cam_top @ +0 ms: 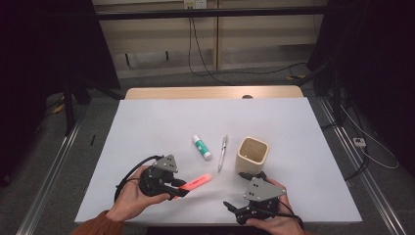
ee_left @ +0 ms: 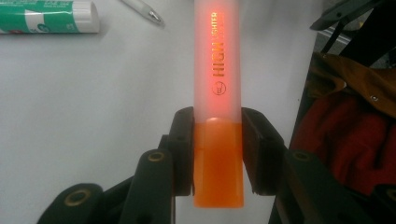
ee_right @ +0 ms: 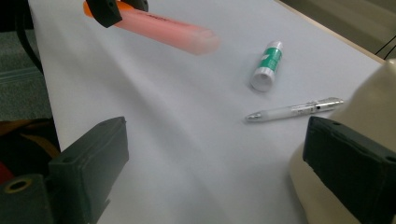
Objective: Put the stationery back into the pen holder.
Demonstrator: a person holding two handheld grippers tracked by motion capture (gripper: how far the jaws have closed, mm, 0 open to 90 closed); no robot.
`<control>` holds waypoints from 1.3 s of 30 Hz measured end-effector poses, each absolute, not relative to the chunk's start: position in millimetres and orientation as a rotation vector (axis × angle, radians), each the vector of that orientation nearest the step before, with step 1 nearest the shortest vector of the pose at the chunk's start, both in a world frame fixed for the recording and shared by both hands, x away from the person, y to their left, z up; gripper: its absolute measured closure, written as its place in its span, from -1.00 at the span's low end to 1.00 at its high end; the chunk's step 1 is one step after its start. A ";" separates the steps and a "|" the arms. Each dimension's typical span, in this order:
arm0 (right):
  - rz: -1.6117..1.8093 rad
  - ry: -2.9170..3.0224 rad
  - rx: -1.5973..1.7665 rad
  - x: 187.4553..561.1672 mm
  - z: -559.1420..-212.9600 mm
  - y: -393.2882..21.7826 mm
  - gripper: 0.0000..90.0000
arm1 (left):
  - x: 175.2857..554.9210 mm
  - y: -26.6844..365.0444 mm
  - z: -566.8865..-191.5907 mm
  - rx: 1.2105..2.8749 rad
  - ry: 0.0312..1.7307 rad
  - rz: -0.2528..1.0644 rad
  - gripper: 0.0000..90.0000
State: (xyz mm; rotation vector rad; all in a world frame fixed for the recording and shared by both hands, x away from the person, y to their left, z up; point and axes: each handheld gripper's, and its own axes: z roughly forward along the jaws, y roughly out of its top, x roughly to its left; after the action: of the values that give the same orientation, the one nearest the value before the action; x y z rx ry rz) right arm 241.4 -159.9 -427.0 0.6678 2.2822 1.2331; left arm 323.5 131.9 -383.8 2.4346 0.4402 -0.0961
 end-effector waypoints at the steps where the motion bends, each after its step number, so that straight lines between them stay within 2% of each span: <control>1: 1.230 2.289 0.658 242.5 -427.7 -157.4 -0.84 | 324.7 131.2 -383.6 2.445 0.428 -0.095 0.50; 15: 1.009 2.281 0.449 258.0 -433.3 -128.1 -0.70 | 334.4 121.2 -385.5 2.459 0.431 -0.121 0.50; 39: 0.658 2.108 0.011 260.6 -441.9 -98.6 -0.22 | 352.8 99.6 -384.0 2.510 0.421 -0.145 0.50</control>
State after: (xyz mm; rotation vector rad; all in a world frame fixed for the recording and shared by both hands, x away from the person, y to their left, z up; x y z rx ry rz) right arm 260.6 -98.6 -441.9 0.0106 2.1081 0.6581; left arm 352.8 99.6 -384.0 2.5101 0.4213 -0.1447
